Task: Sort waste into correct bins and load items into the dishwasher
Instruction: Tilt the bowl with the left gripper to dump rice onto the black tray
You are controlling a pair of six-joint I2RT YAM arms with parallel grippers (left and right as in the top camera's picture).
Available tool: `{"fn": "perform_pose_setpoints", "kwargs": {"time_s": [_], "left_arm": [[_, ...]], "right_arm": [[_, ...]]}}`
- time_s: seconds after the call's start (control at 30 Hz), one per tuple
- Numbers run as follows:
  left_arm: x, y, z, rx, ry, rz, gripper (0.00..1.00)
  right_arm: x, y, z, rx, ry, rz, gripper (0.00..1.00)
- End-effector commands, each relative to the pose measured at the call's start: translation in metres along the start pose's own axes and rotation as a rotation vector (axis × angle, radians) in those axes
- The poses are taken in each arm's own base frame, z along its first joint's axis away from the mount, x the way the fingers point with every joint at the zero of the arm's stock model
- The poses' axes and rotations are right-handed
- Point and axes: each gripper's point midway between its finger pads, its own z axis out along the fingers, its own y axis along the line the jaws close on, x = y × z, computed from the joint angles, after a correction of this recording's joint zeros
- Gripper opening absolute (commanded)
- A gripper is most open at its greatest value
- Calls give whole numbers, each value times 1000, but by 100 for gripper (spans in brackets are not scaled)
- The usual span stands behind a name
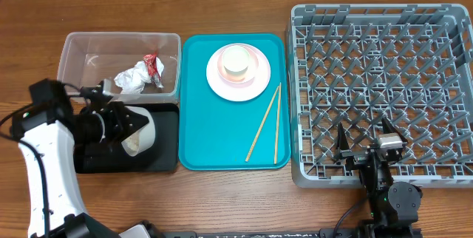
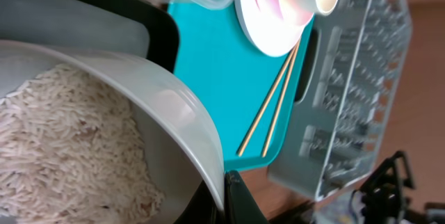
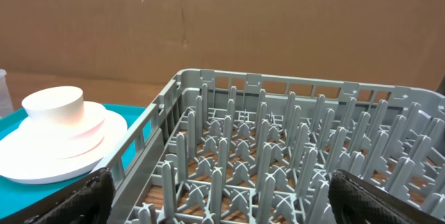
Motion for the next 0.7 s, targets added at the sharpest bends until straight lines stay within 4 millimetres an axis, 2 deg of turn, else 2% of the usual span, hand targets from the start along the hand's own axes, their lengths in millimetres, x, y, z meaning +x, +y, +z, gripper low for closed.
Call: {"fn": "perform_pose_setpoints", "kwargs": {"time_s": [0.0, 0.17, 0.43, 0.67], "left_arm": [[-7, -6, -5, 160, -52, -21, 4], [-18, -2, -14, 336, -131, -36, 4], [-31, 24, -5, 394, -134, -113, 4], [-44, 20, -5, 565, -153, -176, 4]], "right_arm": [[1, -1, 0, 3, -9, -4, 100], [1, -1, 0, 3, -9, -4, 100], [1, -1, 0, 3, -9, -4, 100], [1, -1, 0, 3, -9, -4, 100]]}}
